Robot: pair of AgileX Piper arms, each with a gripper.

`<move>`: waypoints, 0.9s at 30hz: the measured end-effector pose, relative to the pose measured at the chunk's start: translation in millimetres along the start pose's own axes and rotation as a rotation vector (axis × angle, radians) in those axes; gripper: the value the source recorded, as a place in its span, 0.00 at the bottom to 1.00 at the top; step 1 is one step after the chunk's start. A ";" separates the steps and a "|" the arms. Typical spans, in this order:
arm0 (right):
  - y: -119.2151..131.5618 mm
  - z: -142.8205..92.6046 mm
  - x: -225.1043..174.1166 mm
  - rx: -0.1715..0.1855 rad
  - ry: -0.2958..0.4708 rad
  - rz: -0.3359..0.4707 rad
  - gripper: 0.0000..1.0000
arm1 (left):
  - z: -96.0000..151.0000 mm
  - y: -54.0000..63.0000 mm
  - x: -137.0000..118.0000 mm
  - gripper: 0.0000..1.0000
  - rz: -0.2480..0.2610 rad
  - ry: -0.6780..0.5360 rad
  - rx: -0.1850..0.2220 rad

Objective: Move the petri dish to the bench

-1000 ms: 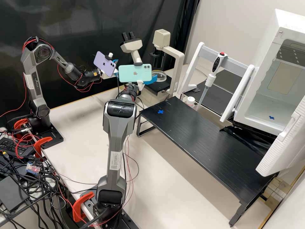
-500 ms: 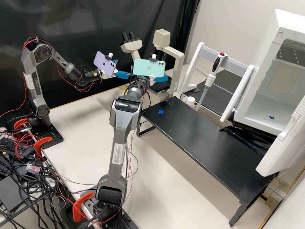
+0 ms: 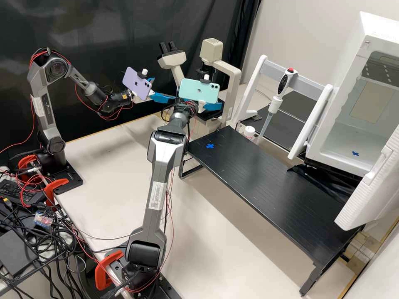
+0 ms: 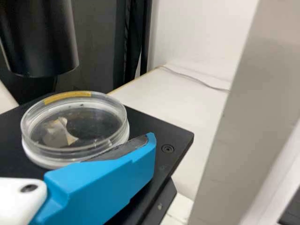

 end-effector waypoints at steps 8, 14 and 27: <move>-7.8 3.7 4.9 -0.002 -0.003 -0.030 0.00 | 0.0 0.0 0.0 1.00 0.000 0.000 0.000; -9.3 4.2 4.9 -0.006 0.001 -0.038 0.00 | 0.0 0.0 0.0 1.00 0.000 0.000 0.000; -11.5 2.9 4.8 -0.050 0.018 -0.058 0.00 | 0.0 0.0 0.0 1.00 0.000 0.000 0.000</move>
